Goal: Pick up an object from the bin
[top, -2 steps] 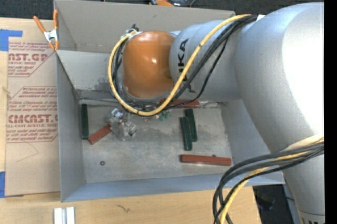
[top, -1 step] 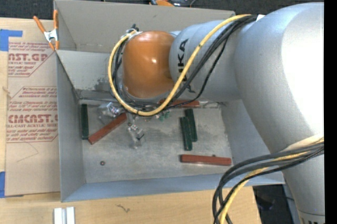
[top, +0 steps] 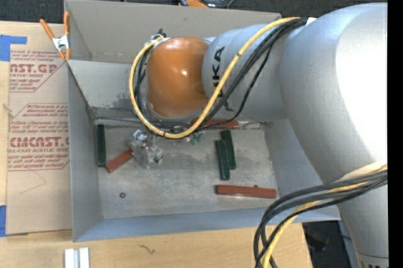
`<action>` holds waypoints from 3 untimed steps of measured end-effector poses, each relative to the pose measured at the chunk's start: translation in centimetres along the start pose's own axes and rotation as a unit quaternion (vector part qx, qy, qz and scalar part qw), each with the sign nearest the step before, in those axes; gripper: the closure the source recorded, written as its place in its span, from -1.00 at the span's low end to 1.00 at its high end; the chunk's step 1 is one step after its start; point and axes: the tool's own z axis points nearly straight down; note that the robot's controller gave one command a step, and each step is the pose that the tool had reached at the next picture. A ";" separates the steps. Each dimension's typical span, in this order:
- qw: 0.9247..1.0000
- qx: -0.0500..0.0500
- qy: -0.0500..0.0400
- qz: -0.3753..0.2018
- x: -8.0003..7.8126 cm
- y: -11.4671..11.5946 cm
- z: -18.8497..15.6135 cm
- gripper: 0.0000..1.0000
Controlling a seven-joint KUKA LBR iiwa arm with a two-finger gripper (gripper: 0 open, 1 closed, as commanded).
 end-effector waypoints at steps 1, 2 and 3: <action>1.000 0.000 0.000 0.000 0.0 0.0 0.0 -1.00; 0.997 0.001 -0.001 -0.083 -1.1 3.0 -4.1 -1.00; 0.975 0.001 0.002 -0.222 -4.1 4.7 2.2 -1.00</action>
Offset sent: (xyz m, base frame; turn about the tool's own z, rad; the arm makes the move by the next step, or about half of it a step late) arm 0.0000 0.0000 0.0000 0.0000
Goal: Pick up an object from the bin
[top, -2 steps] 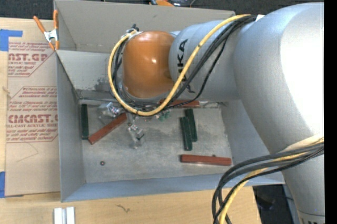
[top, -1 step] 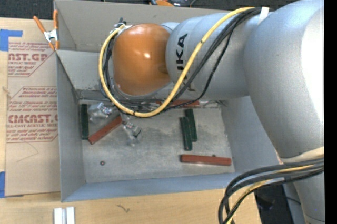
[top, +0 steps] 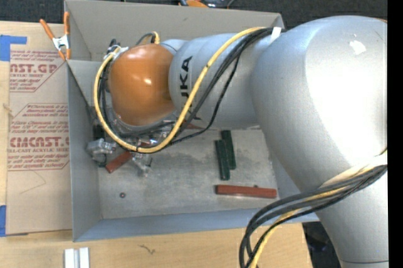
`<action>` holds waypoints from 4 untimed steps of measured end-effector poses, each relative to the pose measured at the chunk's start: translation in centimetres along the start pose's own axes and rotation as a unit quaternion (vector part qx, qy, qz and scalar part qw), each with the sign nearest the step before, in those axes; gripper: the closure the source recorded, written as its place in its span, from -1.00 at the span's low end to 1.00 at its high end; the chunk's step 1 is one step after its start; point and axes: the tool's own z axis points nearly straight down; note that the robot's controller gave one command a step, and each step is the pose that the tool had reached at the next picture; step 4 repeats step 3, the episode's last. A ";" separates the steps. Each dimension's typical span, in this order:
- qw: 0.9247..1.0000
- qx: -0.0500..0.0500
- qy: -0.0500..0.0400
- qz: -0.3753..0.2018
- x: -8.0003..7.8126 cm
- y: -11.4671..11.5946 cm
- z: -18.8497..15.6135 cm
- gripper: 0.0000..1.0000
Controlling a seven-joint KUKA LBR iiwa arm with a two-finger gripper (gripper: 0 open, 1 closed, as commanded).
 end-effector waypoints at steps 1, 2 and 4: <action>1.000 0.000 -0.004 0.000 -0.3 0.1 -0.1 1.00; 0.999 0.003 -0.005 -0.050 0.4 -0.7 -11.8 1.00; 1.000 0.004 -0.005 -0.025 -0.5 -2.2 -22.5 1.00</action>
Offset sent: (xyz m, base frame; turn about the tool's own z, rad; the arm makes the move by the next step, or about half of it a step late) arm 0.0000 0.0000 0.0000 0.0000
